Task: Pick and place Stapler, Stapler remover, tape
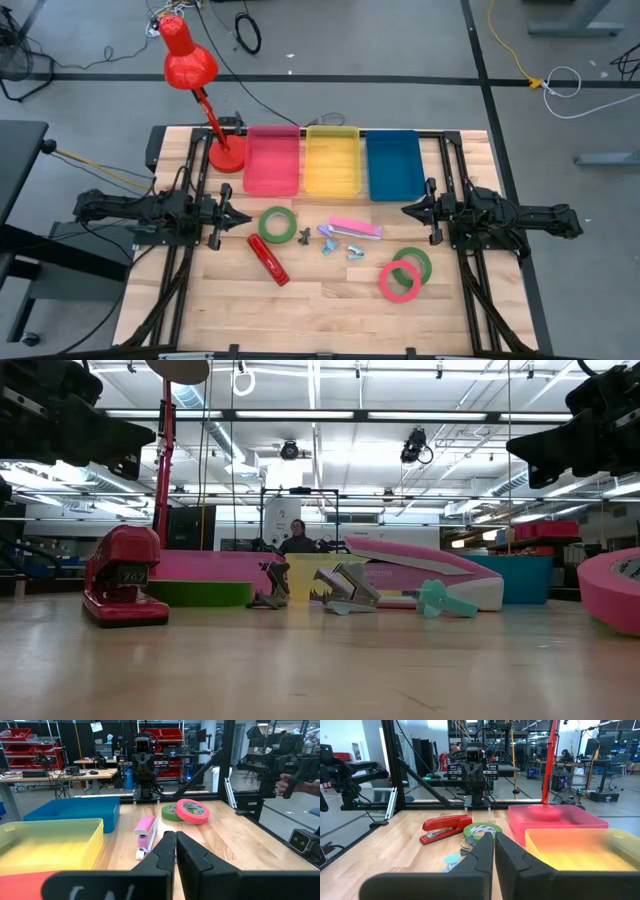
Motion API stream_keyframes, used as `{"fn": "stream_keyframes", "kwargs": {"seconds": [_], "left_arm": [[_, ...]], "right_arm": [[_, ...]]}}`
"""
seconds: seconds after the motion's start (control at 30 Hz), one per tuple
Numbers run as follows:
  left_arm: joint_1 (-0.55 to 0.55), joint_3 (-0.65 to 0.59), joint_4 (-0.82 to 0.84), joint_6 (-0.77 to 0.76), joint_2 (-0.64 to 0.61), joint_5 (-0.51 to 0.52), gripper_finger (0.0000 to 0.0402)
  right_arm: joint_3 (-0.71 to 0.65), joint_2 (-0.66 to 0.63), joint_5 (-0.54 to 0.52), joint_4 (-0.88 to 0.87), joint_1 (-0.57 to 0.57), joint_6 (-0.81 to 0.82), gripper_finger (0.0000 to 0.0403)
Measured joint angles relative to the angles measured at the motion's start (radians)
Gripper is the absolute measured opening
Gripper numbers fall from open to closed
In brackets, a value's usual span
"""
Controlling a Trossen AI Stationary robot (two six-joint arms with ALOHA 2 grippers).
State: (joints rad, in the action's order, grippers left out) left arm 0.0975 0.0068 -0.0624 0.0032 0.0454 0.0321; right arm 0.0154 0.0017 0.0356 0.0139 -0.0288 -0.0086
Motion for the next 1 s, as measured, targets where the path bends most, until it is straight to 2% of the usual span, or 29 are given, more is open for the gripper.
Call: {"fn": "stream_keyframes", "kwargs": {"seconds": [1.0], "left_arm": [[0.000,0.000,0.000,0.000,0.000,0.000,0.0021]], "right_arm": [[0.000,0.000,0.007,0.043,0.000,0.054,0.0021]]}}
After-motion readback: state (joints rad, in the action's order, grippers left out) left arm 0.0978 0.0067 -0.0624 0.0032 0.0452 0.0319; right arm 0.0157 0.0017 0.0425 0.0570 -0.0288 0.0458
